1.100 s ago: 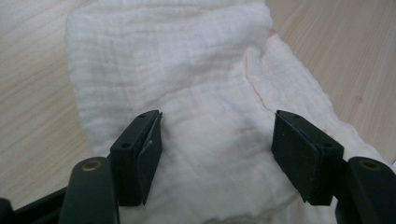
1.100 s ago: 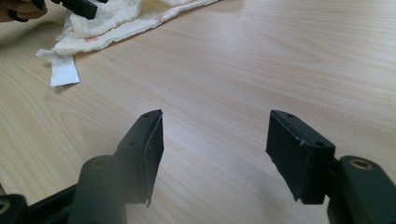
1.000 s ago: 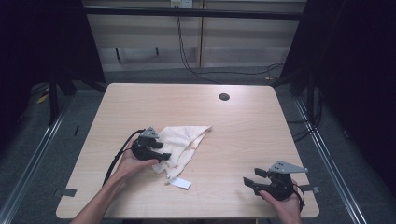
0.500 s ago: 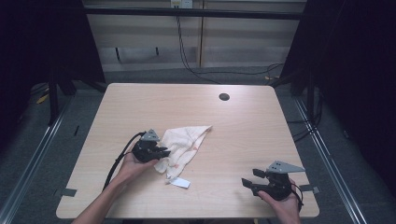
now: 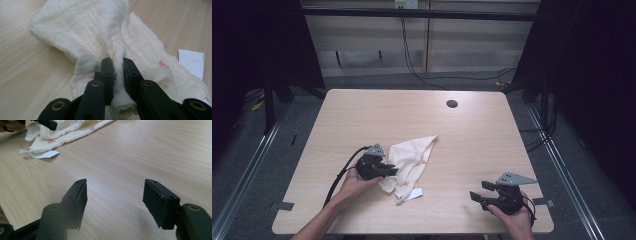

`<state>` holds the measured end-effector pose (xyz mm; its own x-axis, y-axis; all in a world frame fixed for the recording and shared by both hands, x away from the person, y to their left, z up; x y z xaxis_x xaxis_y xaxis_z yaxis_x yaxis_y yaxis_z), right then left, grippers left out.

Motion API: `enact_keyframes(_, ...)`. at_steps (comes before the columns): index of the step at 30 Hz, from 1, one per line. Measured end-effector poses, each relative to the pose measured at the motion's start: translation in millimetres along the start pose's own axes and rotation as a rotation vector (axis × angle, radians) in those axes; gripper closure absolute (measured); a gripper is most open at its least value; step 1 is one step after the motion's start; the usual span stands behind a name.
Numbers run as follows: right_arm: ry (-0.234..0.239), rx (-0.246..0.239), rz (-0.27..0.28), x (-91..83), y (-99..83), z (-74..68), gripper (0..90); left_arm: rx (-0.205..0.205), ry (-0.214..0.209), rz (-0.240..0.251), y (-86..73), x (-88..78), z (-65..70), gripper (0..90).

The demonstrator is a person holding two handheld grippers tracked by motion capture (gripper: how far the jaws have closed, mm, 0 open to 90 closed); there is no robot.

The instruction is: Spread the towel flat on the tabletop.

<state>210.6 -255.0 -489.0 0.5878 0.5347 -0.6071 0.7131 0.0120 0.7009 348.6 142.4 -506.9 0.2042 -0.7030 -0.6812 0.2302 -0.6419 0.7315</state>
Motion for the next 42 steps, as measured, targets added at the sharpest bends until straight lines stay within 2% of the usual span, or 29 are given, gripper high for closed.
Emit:
enact_keyframes(3,0.003,0.002,0.001,0.0,0.2,-0.2,36.1,0.024,-0.019,-0.008,2.1,1.1,5.3,80.8)
enact_keyframes(5,0.003,0.003,0.000,0.1,0.2,-0.1,36.1,0.021,-0.020,-0.001,2.4,2.1,7.5,80.8)
enact_keyframes(6,0.002,0.003,-0.002,0.4,0.3,-0.2,36.0,0.042,-0.032,-0.014,4.7,3.0,12.1,80.8)
enact_keyframes(13,-0.002,-0.002,-0.007,1.8,0.6,-0.9,35.7,0.058,-0.063,-0.010,7.7,6.3,23.5,80.9)
enact_keyframes(15,0.002,0.000,-0.007,1.8,0.7,-1.5,35.8,0.080,-0.084,-0.020,8.6,5.7,33.7,80.9)
enact_keyframes(17,-0.002,-0.002,-0.008,2.1,0.6,-1.4,35.7,0.093,-0.090,-0.030,9.2,4.4,35.3,80.9)
enact_keyframes(19,-0.003,0.000,-0.009,2.3,0.6,-1.4,35.6,0.093,-0.101,-0.019,10.1,-0.5,40.5,80.9)
enact_keyframes(21,-0.003,-0.005,-0.008,2.8,0.6,-1.4,35.4,0.107,-0.112,-0.033,8.4,-3.4,45.1,80.9)
enact_keyframes(26,-0.004,-0.013,-0.029,7.1,0.5,-3.6,35.2,0.111,-0.123,-0.049,-2.1,-18.4,52.0,80.6)
enact_keyframes(28,-0.007,-0.020,-0.035,8.6,0.6,-5.4,35.2,0.097,-0.116,-0.036,-14.2,-22.6,51.1,80.2)
enact_keyframes(29,-0.005,-0.026,-0.037,9.4,0.7,-5.9,35.2,0.083,-0.114,-0.018,-14.7,-23.5,50.3,79.6)
enact_keyframes(31,-0.005,-0.022,-0.039,9.6,0.8,-6.6,35.2,0.094,-0.111,-0.019,-13.9,-24.6,48.7,76.9)
enact_keyframes(32,-0.004,-0.025,-0.038,10.3,1.3,-7.1,35.0,0.086,-0.093,-0.029,-12.8,-25.2,47.4,73.2)
enact_keyframes(33,-0.005,-0.027,-0.037,10.2,1.2,-7.5,35.0,0.072,-0.087,-0.015,-12.9,-25.1,47.6,67.6)
enact_keyframes(35,0.000,-0.024,-0.038,9.1,0.8,-8.0,34.8,0.077,-0.078,-0.016,-11.9,-27.8,47.8,58.1)
enact_keyframes(36,0.004,-0.027,-0.034,8.7,0.5,-7.8,34.8,0.079,-0.062,0.007,-8.4,-35.1,48.8,55.1)
enact_keyframes(37,0.004,-0.027,-0.034,8.7,0.5,-7.8,34.8,0.079,-0.062,0.007,-8.4,-35.1,48.8,52.1)
enact_keyframes(38,0.004,-0.024,-0.032,7.7,0.2,-7.0,34.8,0.090,-0.023,0.048,-2.7,-45.9,52.1,49.4)
enact_keyframes(39,0.004,-0.021,-0.032,7.5,0.1,-6.8,34.8,0.107,-0.016,0.073,1.3,-53.3,55.4,49.5)
enact_keyframes(40,0.004,-0.022,-0.028,7.2,0.2,-6.3,34.8,0.098,-0.038,0.092,3.1,-56.6,58.0,49.6)
enact_keyframes(41,0.004,-0.022,-0.028,7.2,0.2,-6.3,34.8,0.098,-0.038,0.092,3.1,-56.6,58.0,52.8)
enact_keyframes(42,0.005,-0.022,-0.029,7.1,0.1,-6.0,34.7,0.157,-0.075,0.076,5.6,-56.0,70.0,60.5)
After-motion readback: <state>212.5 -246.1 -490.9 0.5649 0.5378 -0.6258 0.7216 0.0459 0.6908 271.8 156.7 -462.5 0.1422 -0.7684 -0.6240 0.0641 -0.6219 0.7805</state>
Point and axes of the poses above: each handheld gripper's, and its own axes: x roughly forward along the jaws, y roughly out of its top, z roughly to its right, the point moved 1 cm from there along x, roughly forward along the jaws, and after that the axes turned 14 degrees about x, right-handed, at the moved point
